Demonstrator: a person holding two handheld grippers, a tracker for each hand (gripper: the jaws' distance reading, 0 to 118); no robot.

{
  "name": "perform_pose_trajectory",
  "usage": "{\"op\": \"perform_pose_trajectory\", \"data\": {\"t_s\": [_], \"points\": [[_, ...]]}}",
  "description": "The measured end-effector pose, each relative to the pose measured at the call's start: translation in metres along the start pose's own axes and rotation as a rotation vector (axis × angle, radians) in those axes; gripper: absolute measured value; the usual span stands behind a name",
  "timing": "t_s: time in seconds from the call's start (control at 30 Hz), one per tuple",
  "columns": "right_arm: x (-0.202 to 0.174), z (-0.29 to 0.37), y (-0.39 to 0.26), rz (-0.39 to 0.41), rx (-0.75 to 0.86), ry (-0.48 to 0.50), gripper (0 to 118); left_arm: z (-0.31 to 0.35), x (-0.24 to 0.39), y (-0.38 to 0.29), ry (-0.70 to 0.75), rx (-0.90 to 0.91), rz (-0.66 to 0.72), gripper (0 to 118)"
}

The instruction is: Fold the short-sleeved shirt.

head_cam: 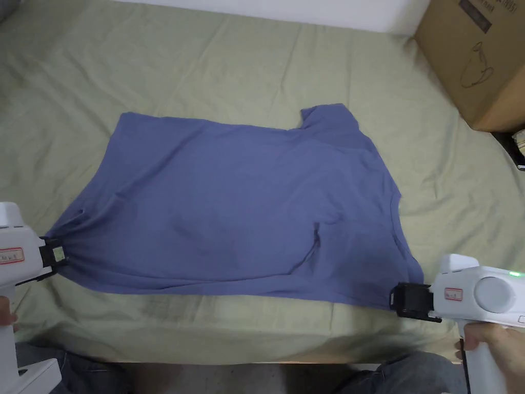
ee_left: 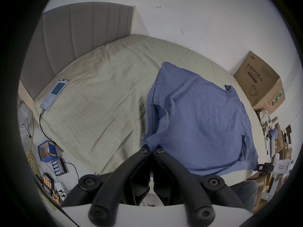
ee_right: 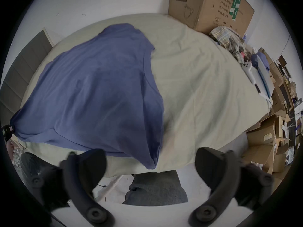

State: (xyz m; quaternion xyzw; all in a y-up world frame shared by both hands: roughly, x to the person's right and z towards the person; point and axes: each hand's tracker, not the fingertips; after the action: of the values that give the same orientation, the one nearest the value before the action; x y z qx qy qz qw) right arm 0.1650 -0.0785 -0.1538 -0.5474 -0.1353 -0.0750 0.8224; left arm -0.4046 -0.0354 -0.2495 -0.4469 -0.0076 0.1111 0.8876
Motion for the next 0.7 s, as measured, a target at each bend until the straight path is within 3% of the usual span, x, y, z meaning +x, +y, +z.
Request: {"op": "perform_pose_trajectory", "data": {"t_s": [0.07,0.1,0.13,0.23,0.43,0.7], "points": [[-0.003,-0.007,-0.002,0.001,-0.012,0.005,65,0.0,0.004,0.0,0.013,-0.004,-0.005,0],[-0.005,-0.009,-0.002,0.006,-0.015,0.003,28,0.0,0.005,-0.001,0.016,-0.007,-0.007,0],[-0.003,-0.011,-0.004,0.009,-0.007,0.018,8,0.0,0.005,-0.001,0.018,-0.01,-0.003,0],[0.002,-0.004,-0.002,-0.042,-0.013,0.077,4,-0.003,-0.002,0.004,0.015,-0.015,0.047,0],[0.025,0.044,0.024,-0.03,0.027,0.189,4,0.006,-0.022,0.032,-0.13,0.018,0.349,0],[0.019,0.067,0.12,-0.155,0.124,0.21,4,-0.049,-0.018,0.124,-0.124,0.104,0.405,0]]}}
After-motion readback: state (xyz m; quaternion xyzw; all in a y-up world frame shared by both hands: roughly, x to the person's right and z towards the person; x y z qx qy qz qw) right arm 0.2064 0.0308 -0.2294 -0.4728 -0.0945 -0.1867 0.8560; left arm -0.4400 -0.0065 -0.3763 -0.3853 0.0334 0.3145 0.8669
